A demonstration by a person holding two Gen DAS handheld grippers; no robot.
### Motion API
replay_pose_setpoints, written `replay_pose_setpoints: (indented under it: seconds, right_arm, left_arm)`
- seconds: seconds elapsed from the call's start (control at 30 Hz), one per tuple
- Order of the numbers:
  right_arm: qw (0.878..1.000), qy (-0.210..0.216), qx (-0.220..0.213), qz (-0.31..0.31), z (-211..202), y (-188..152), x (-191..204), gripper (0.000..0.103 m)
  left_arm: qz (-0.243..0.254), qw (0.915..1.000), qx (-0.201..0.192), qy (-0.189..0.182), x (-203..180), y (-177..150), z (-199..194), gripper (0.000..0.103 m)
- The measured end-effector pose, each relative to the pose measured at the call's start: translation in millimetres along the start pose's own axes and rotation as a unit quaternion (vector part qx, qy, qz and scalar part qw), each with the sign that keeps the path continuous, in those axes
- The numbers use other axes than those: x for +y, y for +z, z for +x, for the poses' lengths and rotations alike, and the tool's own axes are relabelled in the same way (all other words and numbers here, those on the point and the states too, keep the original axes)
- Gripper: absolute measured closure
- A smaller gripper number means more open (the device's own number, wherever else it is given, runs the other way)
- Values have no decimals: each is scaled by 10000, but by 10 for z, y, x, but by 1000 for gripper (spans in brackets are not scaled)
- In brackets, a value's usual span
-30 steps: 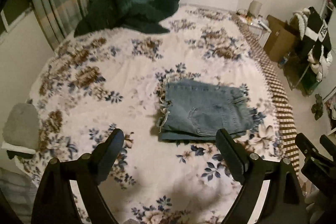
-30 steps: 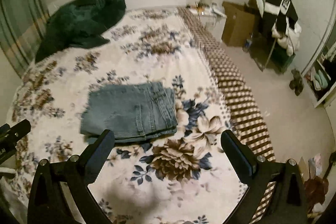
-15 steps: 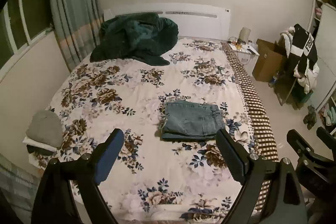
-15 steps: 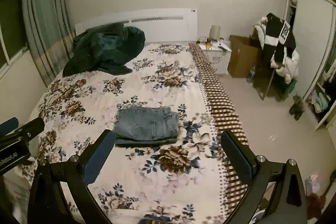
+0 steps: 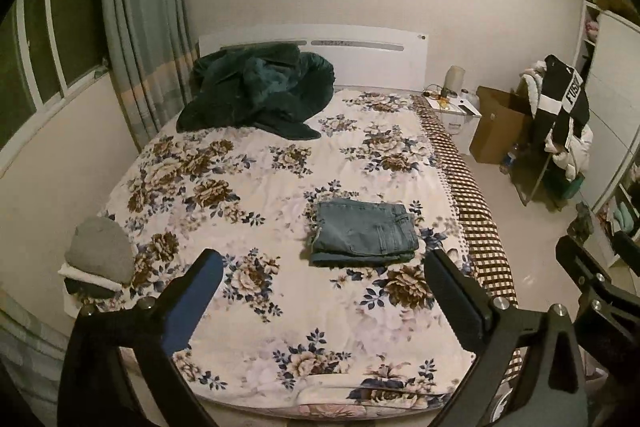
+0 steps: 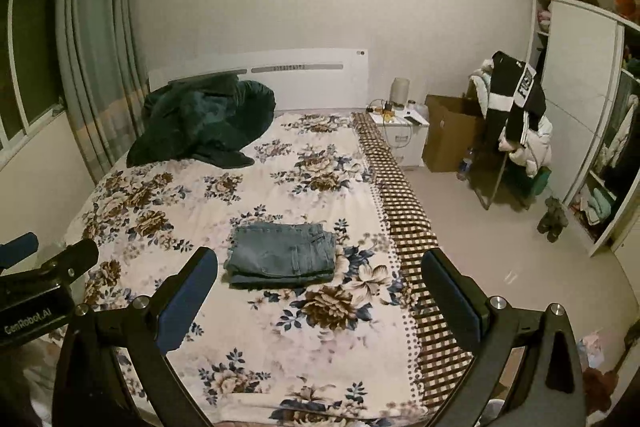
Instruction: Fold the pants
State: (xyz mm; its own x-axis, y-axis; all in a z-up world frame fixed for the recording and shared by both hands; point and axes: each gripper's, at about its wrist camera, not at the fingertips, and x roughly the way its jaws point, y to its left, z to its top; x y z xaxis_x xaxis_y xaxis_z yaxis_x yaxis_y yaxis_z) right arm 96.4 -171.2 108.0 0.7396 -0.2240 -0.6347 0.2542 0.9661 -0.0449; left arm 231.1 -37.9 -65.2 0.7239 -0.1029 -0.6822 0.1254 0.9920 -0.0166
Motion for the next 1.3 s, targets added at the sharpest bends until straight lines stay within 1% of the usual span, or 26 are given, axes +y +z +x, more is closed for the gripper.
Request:
replay_pose_setpoints:
  seconds: [0.2, 0.47, 0.8, 1.03, 1.3]
  right_arm:
    - [10000, 38, 13, -5, -127, -6, 58, 0]
    - [10000, 74, 45, -43, -108, -21, 80, 0]
    - [9999, 112, 80, -12, -146, -52, 52, 0]
    - [9998, 163, 130, 13, -96, -60, -25, 0]
    - [9998, 158, 125, -14, -65, -39, -22, 0]
  left_arm:
    - [1, 10000, -60, 48, 25, -69, -136, 0]
    - [55, 9998, -141, 116, 12, -122, -264, 0]
    - [54, 9998, -124, 126, -12, -131, -268, 0]
    - [45, 9998, -122, 140, -19, -159, -286, 0]
    - [46, 9998, -121, 144, -6, -164, -294, 0]
